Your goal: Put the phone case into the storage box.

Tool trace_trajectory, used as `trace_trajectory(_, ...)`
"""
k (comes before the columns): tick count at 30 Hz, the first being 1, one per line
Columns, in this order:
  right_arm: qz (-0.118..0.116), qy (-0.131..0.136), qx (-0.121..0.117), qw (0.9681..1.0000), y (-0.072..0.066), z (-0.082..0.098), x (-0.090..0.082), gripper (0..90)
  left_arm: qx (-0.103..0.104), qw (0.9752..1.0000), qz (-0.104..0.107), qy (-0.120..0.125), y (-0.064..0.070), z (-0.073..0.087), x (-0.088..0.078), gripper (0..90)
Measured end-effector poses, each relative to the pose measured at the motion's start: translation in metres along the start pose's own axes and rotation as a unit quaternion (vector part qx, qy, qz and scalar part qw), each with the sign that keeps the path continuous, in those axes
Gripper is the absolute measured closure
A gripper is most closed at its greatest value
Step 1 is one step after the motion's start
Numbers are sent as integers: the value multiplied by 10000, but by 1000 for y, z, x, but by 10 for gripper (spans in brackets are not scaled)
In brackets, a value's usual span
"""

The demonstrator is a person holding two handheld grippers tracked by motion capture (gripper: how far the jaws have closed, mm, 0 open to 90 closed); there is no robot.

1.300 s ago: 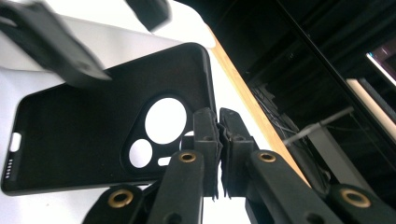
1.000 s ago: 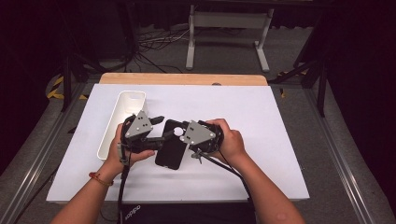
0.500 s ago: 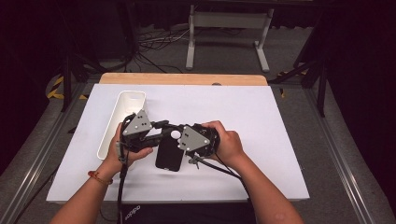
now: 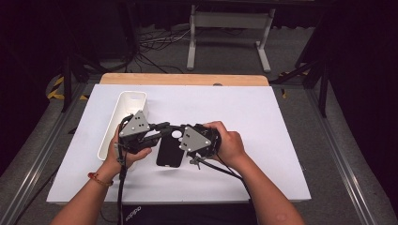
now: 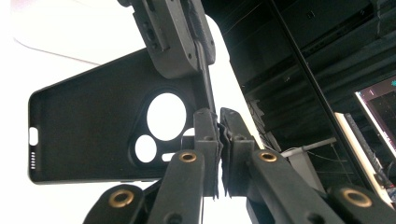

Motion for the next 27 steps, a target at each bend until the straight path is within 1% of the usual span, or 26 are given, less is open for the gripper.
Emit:
trace_trajectory(1,14,8,22,10000,0,0,0,865,50,10000,-24,15,0,0,0,785)
trace_trajectory(3,17,20,41,10000,1,0,0,860,80,9999,-59,53,0,-1,-1,790)
trace_trajectory(5,14,73,216,9997,2,1,0,846,96,9999,-97,80,0,-2,-1,798)
trace_trajectory(8,5,142,398,9991,4,1,-1,823,142,9997,-156,140,1,-3,-2,803)
trace_trajectory(9,12,143,523,9985,4,1,-2,813,167,9996,-159,151,1,-4,-2,804)
trace_trajectory(10,12,143,523,9985,4,1,-2,813,167,9996,-159,151,1,-4,-2,805)
trace_trajectory(11,26,179,592,9981,5,1,-2,808,183,9996,-167,165,0,-4,-2,805)
trace_trajectory(12,-2,211,649,9977,6,0,-3,798,146,9996,-152,187,2,-4,-2,805)
trace_trajectory(13,10,226,707,9972,6,1,-3,790,155,9995,-198,208,0,-5,-3,806)
trace_trajectory(14,10,226,707,9972,6,1,-3,790,155,9995,-198,208,0,-5,-3,806)
trace_trajectory(15,-6,291,915,9954,7,1,-5,772,143,9995,-185,209,0,-5,-3,806)
trace_trajectory(16,-6,291,915,9954,7,1,-5,772,150,9994,-220,219,-1,-5,-4,806)
trace_trajectory(17,22,314,976,9947,8,1,-5,767,140,9992,-248,268,-2,-5,-4,806)
trace_trajectory(19,27,337,1097,9934,9,1,-6,752,83,9993,-232,280,-3,-5,-5,807)
trace_trajectory(20,42,352,1115,9931,9,1,-7,746,69,9992,-252,312,-4,-5,-5,806)
trace_trajectory(21,48,378,1154,9926,10,1,-7,732,63,9991,-252,338,-4,-6,-6,807)
trace_trajectory(23,35,409,1247,9913,10,1,-8,692,72,9987,-317,403,-6,-7,-7,807)
trace_trajectory(25,55,410,1329,9903,10,2,-9,664,33,9986,-307,436,-7,-8,-9,807)
trace_trajectory(26,34,436,1379,9895,10,2,-10,636,60,9986,-306,426,-7,-8,-10,807)
trace_trajectory(27,54,445,1423,9888,10,3,-11,605,39,9983,-332,470,-8,-9,-11,807)
Point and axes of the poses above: each handheld gripper's, and its own axes: x roughly forward along the jaws, z roughly out of its underside, y roughly to its right, the point moved 10 cm from there along x, roughly forward along the jaws, and after that the axes turned 6 degrees about z, right-handed, at the moved point
